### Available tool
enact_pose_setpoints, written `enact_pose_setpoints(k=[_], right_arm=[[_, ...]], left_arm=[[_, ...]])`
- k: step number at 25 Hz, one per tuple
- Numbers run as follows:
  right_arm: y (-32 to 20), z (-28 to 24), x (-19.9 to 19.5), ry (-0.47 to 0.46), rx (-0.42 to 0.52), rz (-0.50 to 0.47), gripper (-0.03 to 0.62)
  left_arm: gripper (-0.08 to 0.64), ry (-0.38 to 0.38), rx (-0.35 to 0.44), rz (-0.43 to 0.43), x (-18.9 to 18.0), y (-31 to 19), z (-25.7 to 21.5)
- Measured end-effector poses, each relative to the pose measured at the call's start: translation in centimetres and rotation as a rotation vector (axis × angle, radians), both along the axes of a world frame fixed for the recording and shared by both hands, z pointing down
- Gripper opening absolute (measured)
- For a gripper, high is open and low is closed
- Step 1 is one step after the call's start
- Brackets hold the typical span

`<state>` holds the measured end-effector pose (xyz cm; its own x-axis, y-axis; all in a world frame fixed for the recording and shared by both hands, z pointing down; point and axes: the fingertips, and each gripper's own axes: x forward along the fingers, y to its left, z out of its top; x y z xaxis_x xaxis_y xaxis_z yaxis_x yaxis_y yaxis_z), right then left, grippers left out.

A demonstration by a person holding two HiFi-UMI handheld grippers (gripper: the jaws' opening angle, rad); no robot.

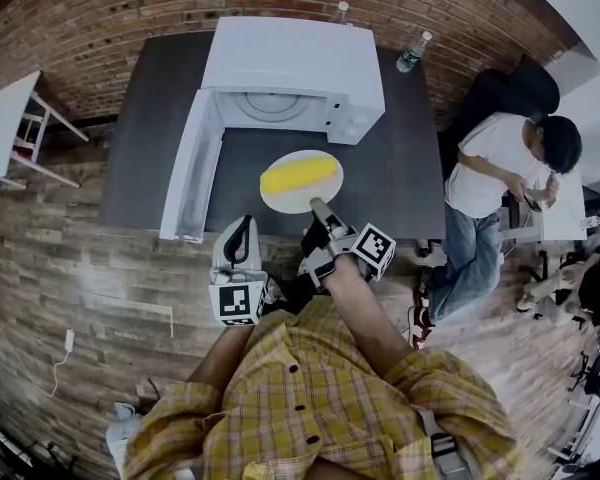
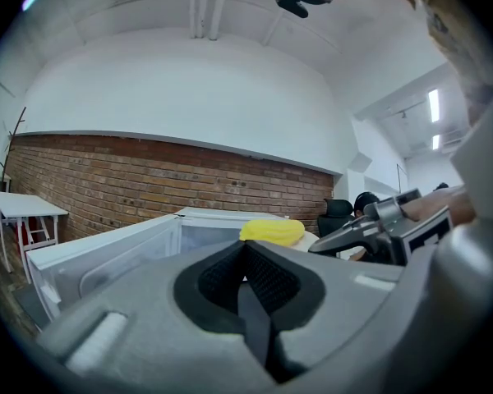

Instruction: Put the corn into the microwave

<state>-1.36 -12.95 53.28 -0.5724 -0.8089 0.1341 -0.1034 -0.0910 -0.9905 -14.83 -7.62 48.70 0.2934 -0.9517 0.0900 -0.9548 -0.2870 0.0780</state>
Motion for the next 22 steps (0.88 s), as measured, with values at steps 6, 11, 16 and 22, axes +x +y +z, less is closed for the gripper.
enact_pose_setpoints(k=[6, 11, 16, 22], right_arm=[[-1.1, 0.4, 0.4, -0.005, -0.002, 0.004, 0.026], [-3.2, 1.6, 0.7, -0.004, -0.015, 0.001, 0.026], [-6.2, 2.6, 0.2, 0.000, -0.019, -0.028, 0.028], [-8.4, 3.8, -0.1, -0.001, -0.021, -0.043, 0.028]], left_arm=[[-0.003, -0.041, 0.003, 0.005, 0.6, -1.0, 0.5], [-0.003, -0.037, 0.001, -0.005, 0.6, -2.7, 0.6], [-0.003, -0.052, -0.009, -0.013, 0.8, -5.0, 0.7], [-0.003, -0.059, -0.015, -0.023, 0.9, -6.3, 1.3]])
